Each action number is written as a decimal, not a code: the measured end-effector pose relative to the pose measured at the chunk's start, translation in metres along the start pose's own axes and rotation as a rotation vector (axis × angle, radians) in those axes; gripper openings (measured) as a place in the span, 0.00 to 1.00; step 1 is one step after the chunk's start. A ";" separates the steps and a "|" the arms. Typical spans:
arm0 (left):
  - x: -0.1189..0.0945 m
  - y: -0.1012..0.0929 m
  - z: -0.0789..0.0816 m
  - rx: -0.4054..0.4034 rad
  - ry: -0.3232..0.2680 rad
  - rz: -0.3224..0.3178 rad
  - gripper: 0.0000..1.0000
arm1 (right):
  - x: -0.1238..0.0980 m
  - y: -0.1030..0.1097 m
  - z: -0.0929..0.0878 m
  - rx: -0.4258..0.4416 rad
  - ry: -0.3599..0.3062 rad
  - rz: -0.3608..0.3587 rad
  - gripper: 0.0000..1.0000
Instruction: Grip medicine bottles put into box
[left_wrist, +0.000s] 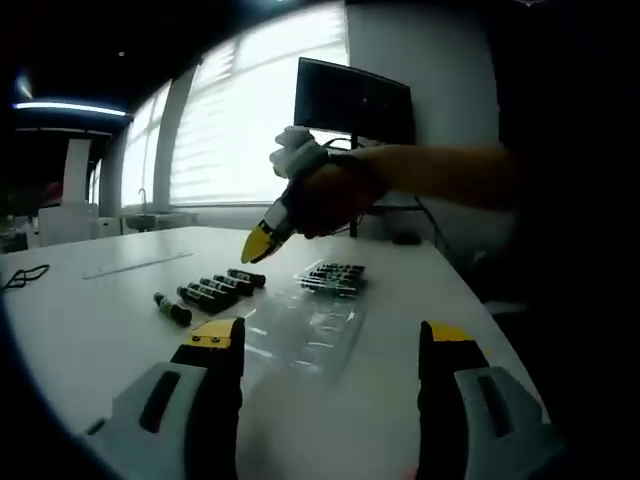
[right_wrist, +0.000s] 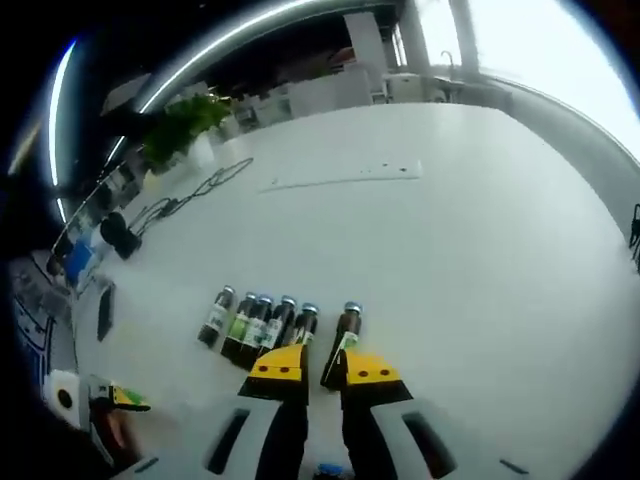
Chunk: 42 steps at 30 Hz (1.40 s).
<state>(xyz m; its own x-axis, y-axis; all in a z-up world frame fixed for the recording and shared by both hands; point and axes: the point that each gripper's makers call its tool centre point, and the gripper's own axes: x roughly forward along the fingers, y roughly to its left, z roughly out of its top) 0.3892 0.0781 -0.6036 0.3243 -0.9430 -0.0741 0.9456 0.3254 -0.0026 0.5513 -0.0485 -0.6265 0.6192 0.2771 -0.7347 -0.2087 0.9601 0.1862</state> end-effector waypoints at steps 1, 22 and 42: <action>0.000 0.000 0.000 0.000 0.000 -0.001 0.63 | 0.002 -0.002 0.000 -0.004 0.004 -0.005 0.09; -0.003 0.008 0.007 -0.051 -0.046 0.021 0.63 | 0.021 -0.015 -0.009 -0.051 -0.029 -0.083 0.07; 0.000 0.008 0.011 -0.029 -0.041 0.060 0.62 | -0.051 -0.039 -0.009 0.032 -0.272 -0.083 0.07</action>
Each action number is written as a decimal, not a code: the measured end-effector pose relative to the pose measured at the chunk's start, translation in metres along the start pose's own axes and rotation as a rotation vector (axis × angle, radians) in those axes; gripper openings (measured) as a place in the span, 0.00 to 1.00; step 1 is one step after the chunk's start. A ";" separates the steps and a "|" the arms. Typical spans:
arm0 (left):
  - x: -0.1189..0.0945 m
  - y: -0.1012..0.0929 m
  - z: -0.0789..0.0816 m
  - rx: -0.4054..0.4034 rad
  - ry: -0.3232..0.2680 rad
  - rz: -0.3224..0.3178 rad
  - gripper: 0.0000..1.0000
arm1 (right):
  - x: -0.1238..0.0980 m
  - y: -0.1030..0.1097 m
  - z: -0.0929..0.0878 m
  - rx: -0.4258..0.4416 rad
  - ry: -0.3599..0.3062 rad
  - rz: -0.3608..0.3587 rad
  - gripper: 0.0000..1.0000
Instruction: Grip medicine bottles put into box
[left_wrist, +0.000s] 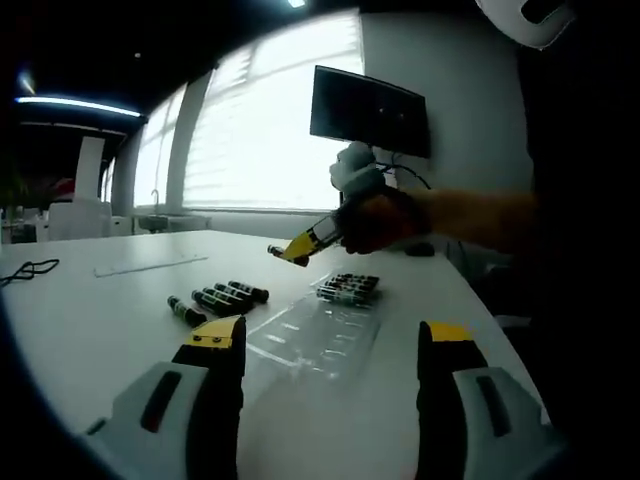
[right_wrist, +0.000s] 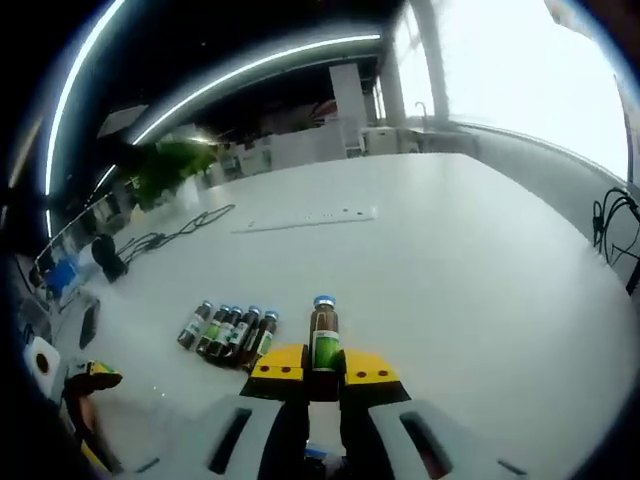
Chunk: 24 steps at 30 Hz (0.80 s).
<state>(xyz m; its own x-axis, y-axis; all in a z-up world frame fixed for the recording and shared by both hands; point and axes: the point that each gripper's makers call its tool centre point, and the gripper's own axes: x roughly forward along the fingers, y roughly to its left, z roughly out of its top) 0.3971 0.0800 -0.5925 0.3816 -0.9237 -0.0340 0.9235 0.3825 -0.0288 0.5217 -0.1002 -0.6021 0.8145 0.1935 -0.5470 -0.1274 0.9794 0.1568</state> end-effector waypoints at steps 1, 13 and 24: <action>0.000 0.001 0.000 -0.002 -0.003 0.001 0.62 | -0.003 -0.003 0.002 0.002 -0.013 -0.005 0.07; -0.001 0.004 0.005 0.010 -0.023 -0.001 0.63 | -0.033 -0.023 -0.008 0.020 -0.048 -0.029 0.07; -0.003 0.007 0.004 0.007 -0.021 0.010 0.62 | -0.060 -0.025 -0.012 -0.001 -0.072 -0.037 0.07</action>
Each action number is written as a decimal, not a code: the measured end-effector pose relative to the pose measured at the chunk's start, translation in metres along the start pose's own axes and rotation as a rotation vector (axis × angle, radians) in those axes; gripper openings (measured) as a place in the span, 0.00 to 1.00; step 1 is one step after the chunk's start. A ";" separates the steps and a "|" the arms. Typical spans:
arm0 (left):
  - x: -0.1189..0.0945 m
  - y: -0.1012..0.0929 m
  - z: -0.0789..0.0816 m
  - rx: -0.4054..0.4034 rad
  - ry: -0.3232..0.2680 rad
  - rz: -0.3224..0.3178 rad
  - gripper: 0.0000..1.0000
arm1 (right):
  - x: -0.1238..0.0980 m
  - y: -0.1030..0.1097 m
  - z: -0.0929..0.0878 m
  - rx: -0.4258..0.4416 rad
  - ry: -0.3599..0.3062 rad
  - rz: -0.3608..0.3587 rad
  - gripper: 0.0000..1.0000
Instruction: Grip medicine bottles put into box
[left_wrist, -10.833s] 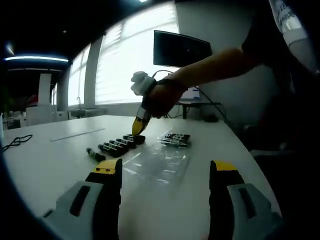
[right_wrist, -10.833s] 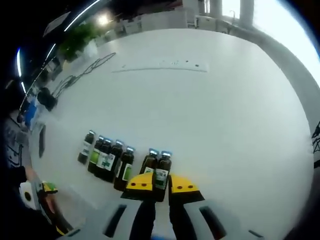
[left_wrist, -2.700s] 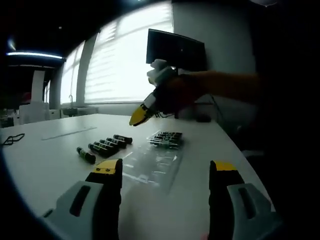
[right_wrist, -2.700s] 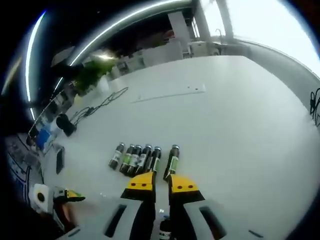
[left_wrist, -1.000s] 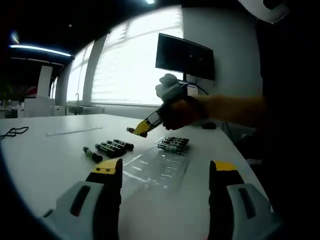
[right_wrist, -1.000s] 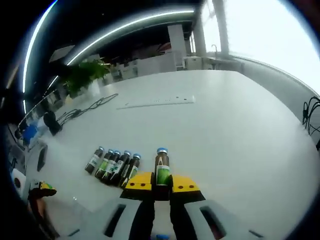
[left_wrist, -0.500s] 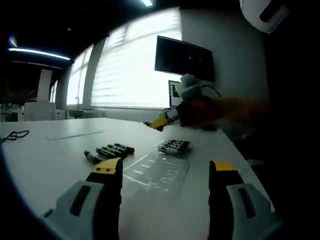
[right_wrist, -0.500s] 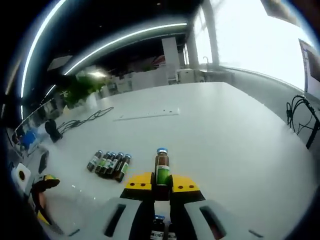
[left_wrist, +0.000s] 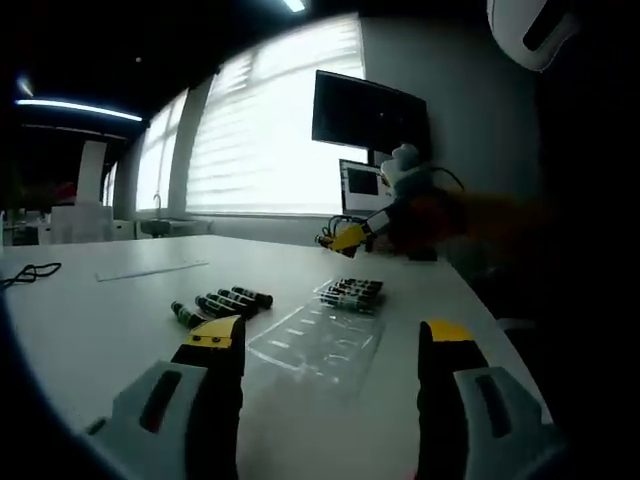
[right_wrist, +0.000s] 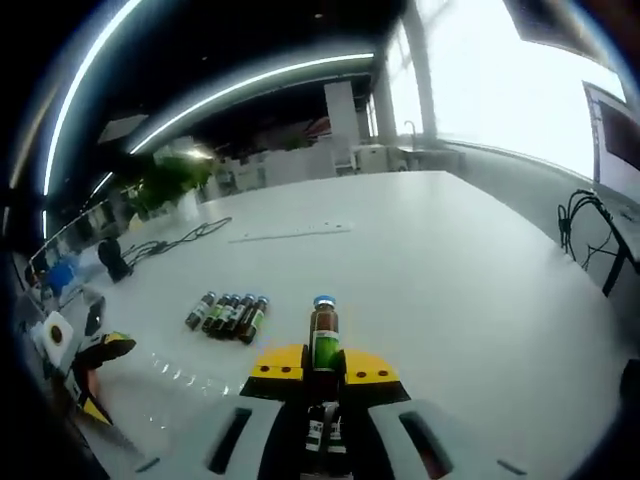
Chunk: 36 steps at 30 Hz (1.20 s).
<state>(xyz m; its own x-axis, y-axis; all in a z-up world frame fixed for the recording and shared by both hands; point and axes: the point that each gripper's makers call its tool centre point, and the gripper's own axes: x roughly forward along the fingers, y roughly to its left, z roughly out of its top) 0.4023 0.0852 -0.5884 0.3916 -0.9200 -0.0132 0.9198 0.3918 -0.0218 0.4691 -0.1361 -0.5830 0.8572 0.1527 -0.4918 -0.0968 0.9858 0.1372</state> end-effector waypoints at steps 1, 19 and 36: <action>0.000 0.000 0.001 0.003 -0.003 0.001 0.62 | -0.001 -0.001 -0.001 0.003 0.002 -0.002 0.07; -0.003 0.001 0.003 -0.004 -0.017 0.022 0.62 | -0.022 -0.030 -0.044 -0.028 0.099 -0.098 0.07; -0.002 0.000 0.002 -0.005 -0.019 0.014 0.61 | -0.016 -0.025 -0.060 -0.083 0.129 -0.118 0.08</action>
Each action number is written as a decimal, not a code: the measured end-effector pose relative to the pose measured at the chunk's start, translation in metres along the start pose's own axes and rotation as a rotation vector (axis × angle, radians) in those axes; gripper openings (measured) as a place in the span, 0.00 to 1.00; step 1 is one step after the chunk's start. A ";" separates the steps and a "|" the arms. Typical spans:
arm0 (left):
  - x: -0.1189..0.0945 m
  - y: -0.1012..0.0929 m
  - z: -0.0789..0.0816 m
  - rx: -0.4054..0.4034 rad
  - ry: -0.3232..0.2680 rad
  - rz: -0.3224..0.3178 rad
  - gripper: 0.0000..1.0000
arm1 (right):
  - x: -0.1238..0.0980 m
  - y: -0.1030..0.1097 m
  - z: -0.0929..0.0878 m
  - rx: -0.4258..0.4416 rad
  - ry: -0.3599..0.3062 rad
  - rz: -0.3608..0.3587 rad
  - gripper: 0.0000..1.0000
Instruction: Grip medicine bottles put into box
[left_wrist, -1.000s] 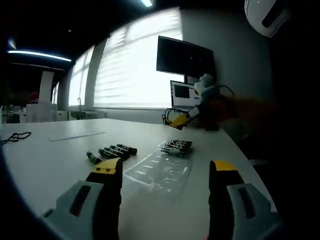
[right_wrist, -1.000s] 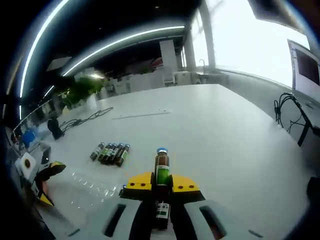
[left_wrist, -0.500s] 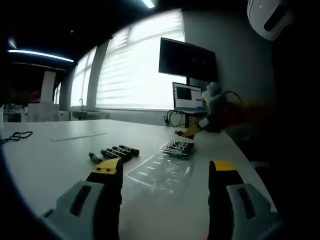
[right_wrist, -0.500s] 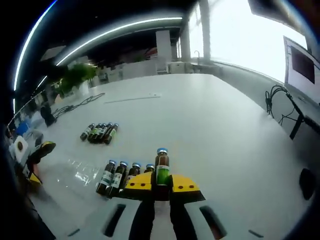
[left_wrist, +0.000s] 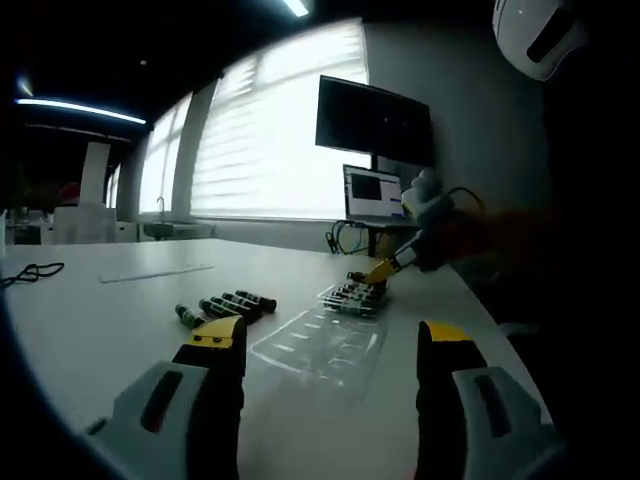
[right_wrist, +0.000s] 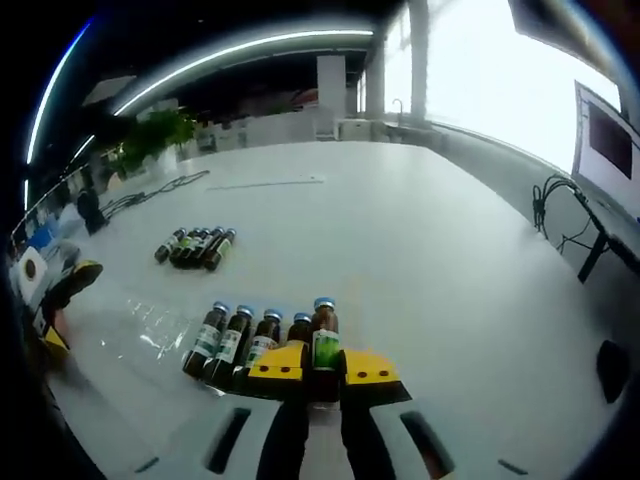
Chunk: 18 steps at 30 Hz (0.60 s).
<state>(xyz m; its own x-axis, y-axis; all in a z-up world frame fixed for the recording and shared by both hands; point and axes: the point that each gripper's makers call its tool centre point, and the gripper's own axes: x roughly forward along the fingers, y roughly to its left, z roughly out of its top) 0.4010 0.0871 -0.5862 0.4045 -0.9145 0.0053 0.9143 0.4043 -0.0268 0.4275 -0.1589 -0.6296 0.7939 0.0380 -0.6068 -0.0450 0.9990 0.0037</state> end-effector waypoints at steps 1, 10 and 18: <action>0.000 0.000 0.000 0.000 0.000 0.000 0.61 | 0.000 0.000 0.000 0.007 0.000 0.000 0.08; 0.001 0.000 -0.001 -0.001 0.005 -0.001 0.61 | -0.008 -0.006 0.006 0.029 -0.030 0.001 0.09; 0.002 0.001 -0.002 -0.001 0.010 0.003 0.61 | -0.006 -0.005 0.015 -0.004 -0.077 -0.015 0.00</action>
<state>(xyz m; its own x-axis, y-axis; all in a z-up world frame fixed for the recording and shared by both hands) 0.4031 0.0859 -0.5881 0.4070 -0.9134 -0.0046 0.9131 0.4069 -0.0275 0.4320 -0.1635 -0.6145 0.8386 0.0248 -0.5441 -0.0348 0.9994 -0.0081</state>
